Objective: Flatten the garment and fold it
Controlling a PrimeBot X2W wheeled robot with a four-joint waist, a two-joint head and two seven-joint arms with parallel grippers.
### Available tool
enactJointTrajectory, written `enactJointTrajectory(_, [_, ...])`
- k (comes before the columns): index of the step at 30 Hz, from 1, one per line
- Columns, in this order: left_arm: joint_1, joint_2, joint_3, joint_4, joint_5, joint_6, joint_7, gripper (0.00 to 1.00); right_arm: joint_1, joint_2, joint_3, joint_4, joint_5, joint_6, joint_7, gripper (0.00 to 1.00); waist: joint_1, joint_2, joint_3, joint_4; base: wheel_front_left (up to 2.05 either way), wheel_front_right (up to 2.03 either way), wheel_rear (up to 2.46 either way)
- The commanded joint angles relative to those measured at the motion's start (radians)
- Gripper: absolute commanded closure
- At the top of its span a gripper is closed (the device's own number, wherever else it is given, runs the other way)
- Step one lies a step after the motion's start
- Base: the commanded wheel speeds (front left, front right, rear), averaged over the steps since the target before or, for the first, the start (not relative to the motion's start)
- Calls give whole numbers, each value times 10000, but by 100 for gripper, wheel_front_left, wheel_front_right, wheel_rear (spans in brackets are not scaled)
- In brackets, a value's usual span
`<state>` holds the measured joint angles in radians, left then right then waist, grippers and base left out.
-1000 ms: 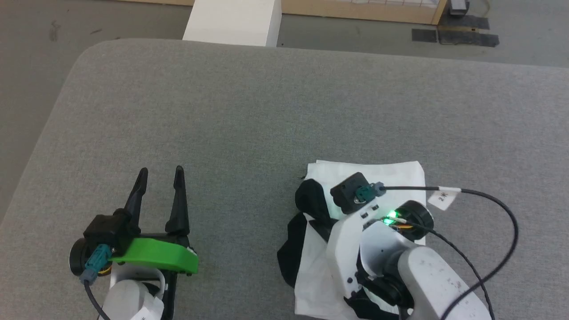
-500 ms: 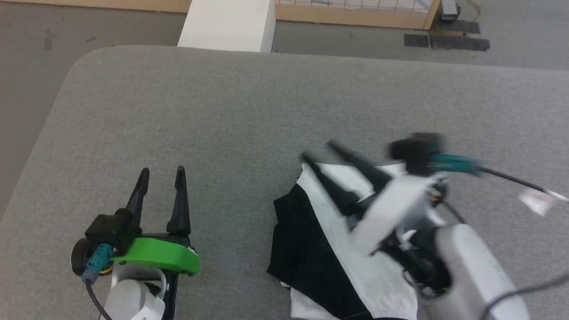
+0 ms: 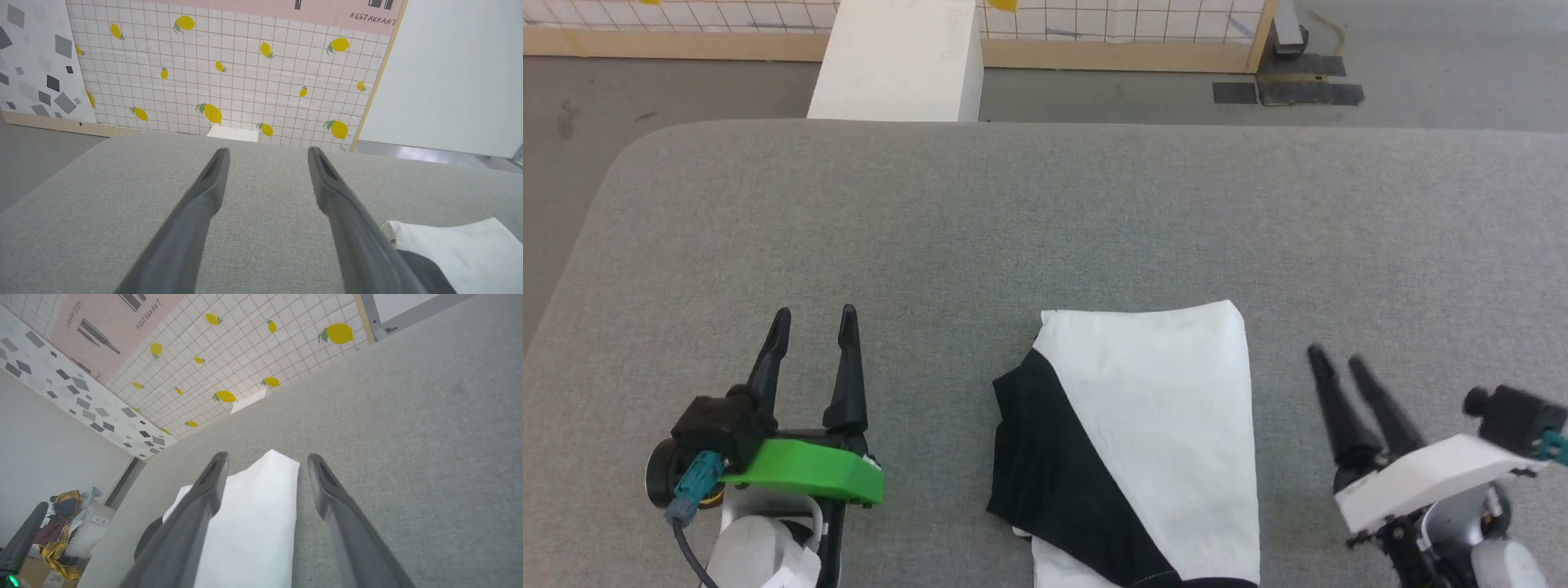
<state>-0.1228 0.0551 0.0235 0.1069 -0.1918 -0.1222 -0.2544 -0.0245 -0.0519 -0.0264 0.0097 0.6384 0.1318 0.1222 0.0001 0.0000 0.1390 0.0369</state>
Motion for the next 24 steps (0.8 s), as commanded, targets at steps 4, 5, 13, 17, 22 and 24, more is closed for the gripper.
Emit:
enactJointTrajectory(4, [25,-43,44,-99,147,-36,-74,0,144,16,243,776,732,-11,746,0,-1,0,123,-47,0,0,0])
enactJointTrajectory(5, [13,-43,41,-115,147,-38,-74,0,115,16,345,969,757,-11,939,0,-1,0,152,-41,0,0,0])
enactJointTrajectory(13, [-106,-46,25,-138,135,-47,-74,0,-567,16,1224,2614,1229,-11,2269,0,-1,0,348,104,0,0,0])
enactJointTrajectory(17, [-106,-47,65,-138,134,-47,-74,0,-885,16,1523,3130,1007,-11,2682,8,-1,0,374,104,0,0,0])
enactJointTrajectory(22, [-37,-48,170,-185,129,-5,-74,0,-1211,16,1912,3169,-25,-11,3375,100,-1,0,376,-75,0,0,0])
enactJointTrajectory(24, [0,-48,231,-243,143,17,-74,0,-1416,-11,2072,2930,-1412,-11,3789,100,-1,0,402,-251,0,0,0])
